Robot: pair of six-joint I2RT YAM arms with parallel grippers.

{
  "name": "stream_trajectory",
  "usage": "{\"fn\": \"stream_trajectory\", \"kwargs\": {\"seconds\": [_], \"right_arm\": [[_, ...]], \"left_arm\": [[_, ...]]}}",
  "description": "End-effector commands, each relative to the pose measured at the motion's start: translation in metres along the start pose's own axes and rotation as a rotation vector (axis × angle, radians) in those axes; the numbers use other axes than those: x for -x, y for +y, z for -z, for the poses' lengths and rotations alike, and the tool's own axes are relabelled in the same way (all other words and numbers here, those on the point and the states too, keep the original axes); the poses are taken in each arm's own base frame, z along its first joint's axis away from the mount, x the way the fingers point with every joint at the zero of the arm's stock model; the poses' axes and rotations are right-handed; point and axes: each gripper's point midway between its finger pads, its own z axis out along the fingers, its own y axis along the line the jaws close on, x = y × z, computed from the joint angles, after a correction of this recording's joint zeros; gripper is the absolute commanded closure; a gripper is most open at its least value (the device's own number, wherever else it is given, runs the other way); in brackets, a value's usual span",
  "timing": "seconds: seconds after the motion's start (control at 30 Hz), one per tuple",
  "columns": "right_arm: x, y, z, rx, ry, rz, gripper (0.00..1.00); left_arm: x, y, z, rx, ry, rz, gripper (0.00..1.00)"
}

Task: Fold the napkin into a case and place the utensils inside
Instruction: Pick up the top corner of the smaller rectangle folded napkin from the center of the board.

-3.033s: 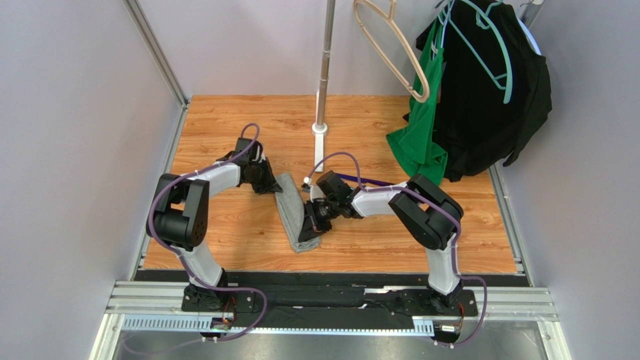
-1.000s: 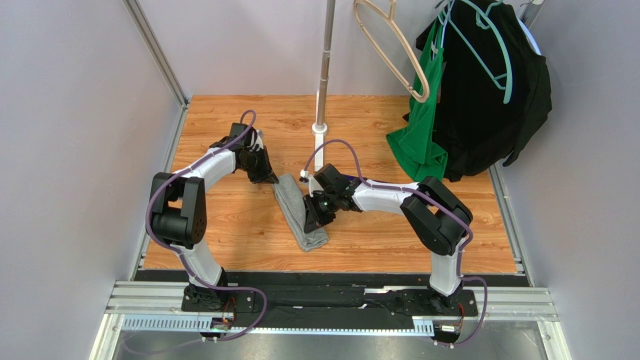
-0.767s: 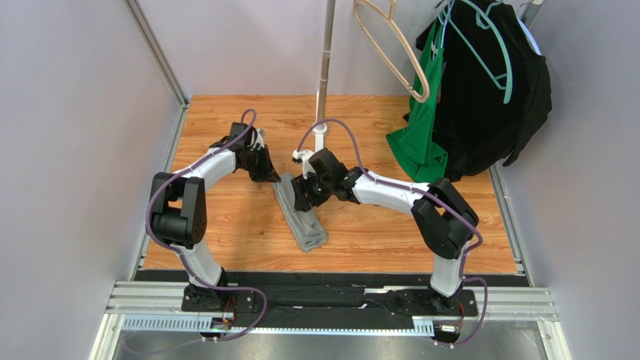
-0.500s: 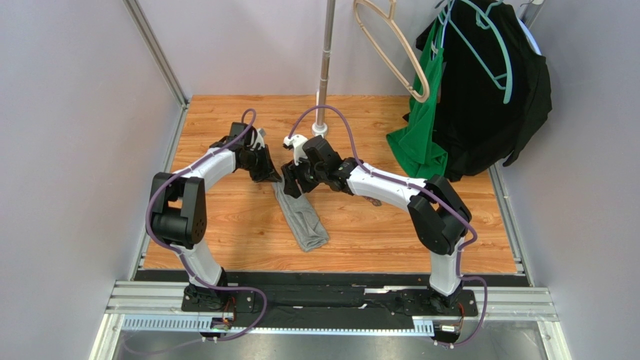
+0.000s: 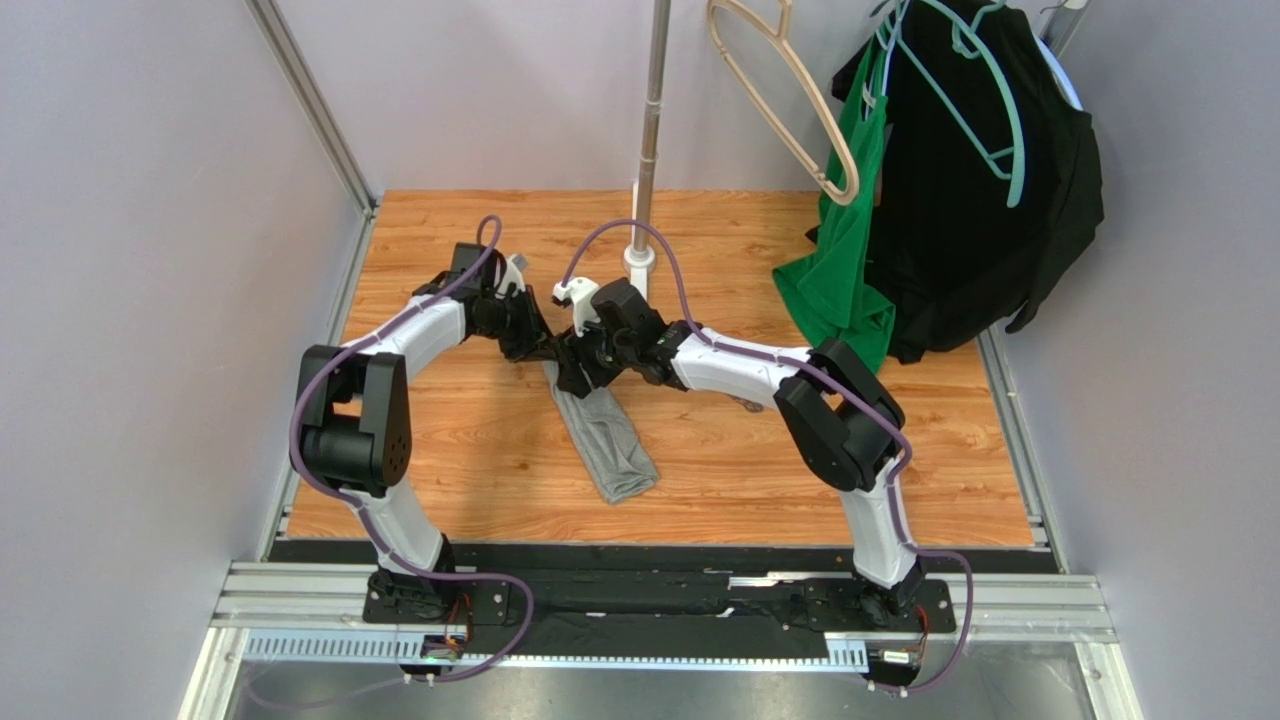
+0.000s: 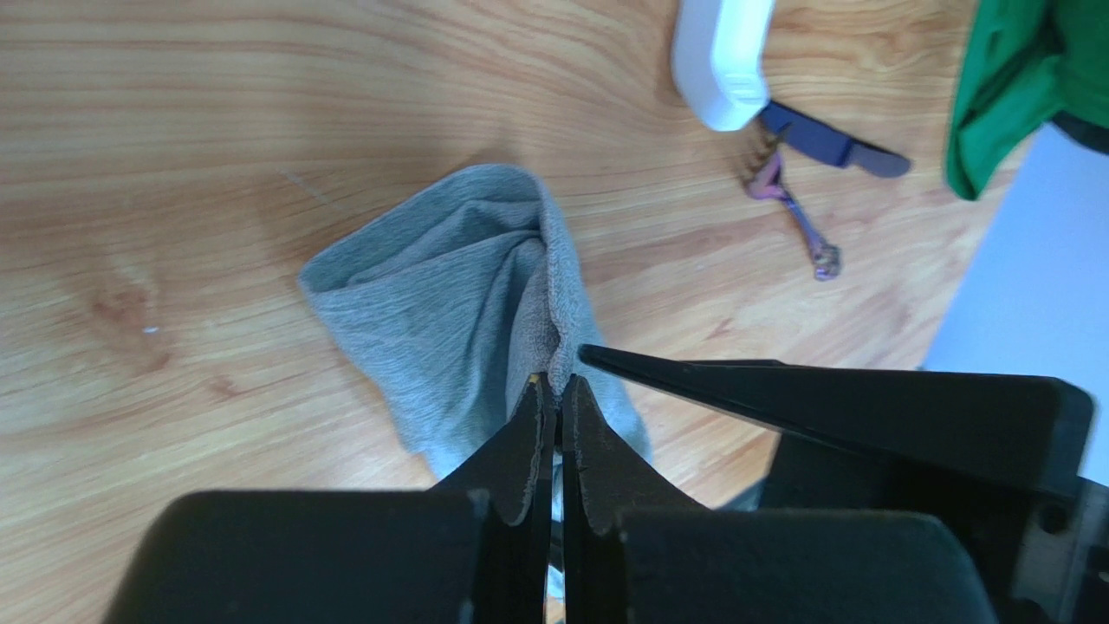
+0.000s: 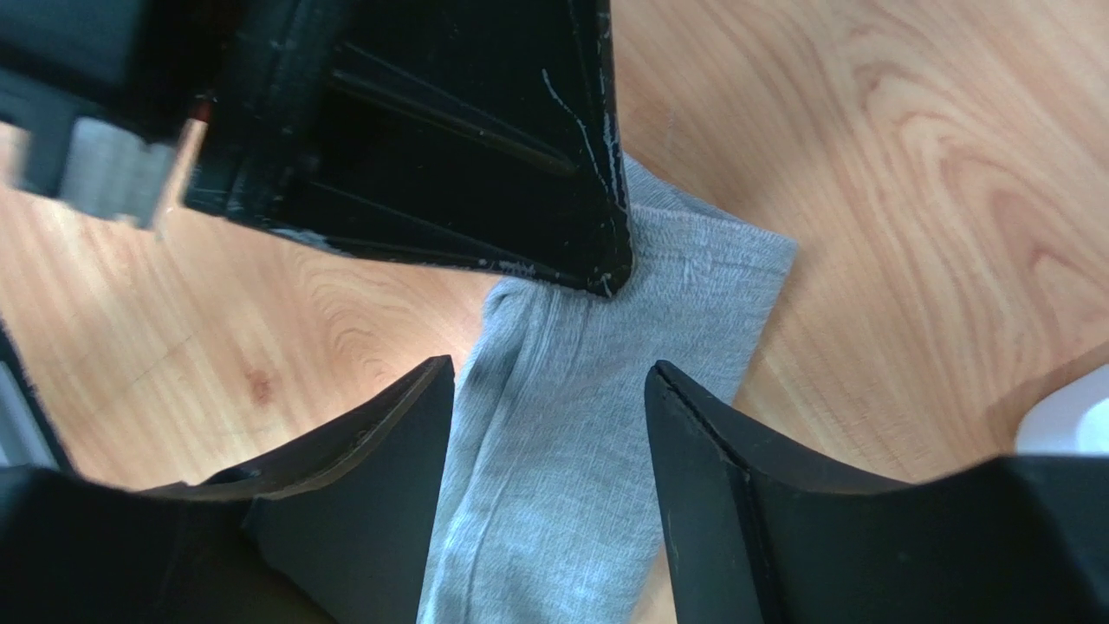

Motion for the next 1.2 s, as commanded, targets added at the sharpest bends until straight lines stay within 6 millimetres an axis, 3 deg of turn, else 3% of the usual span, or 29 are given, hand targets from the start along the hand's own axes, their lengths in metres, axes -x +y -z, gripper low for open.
{"fn": "stream_trajectory", "kwargs": {"seconds": [0.0, 0.23, 0.43, 0.6, 0.67, 0.77, 0.87, 0.9, 0.93, 0.97, 1.07, 1.17], "right_arm": [[0.029, -0.004, 0.001, -0.037, -0.123, 0.068, 0.42], [0.027, 0.001, -0.001, -0.034, -0.123, 0.066, 0.47], [0.030, 0.004, 0.002, -0.023, -0.122, 0.036, 0.60], [0.029, 0.003, 0.002, -0.032, -0.115, 0.015, 0.81], [0.026, 0.003, 0.003, -0.033, -0.109, 0.013, 0.94], [0.022, 0.002, 0.006, -0.029, -0.085, -0.003, 1.00], [0.015, 0.001, 0.006, -0.024, -0.055, -0.018, 1.00], [0.014, -0.002, 0.007, -0.026, -0.051, -0.023, 1.00], [0.012, -0.002, 0.007, -0.023, -0.039, -0.029, 1.00], [0.011, -0.003, 0.009, -0.019, -0.032, -0.038, 1.00], [0.010, -0.007, 0.014, -0.004, -0.025, -0.086, 1.00], [0.014, -0.010, 0.019, 0.013, -0.024, -0.128, 1.00]], "left_arm": [[0.006, -0.018, -0.001, -0.120, 0.001, 0.048, 1.00], [0.006, -0.018, -0.002, -0.119, -0.004, 0.072, 1.00], [0.007, -0.017, -0.003, -0.113, -0.003, 0.076, 1.00], [0.006, -0.018, -0.001, -0.112, -0.002, 0.074, 1.00], [0.007, -0.015, 0.000, -0.096, -0.009, 0.066, 1.00], [0.008, -0.015, 0.002, -0.090, -0.020, 0.049, 1.00], [0.011, -0.014, 0.010, -0.062, -0.058, 0.024, 0.75], [0.012, -0.015, 0.017, -0.053, -0.086, 0.012, 0.62], [0.013, -0.008, 0.021, -0.001, -0.108, -0.003, 0.34], [0.013, -0.007, 0.026, 0.028, -0.128, -0.022, 0.29], [0.015, 0.000, 0.047, 0.112, -0.201, -0.054, 0.34], [0.009, 0.005, 0.056, 0.156, -0.225, -0.079, 0.58]]}}
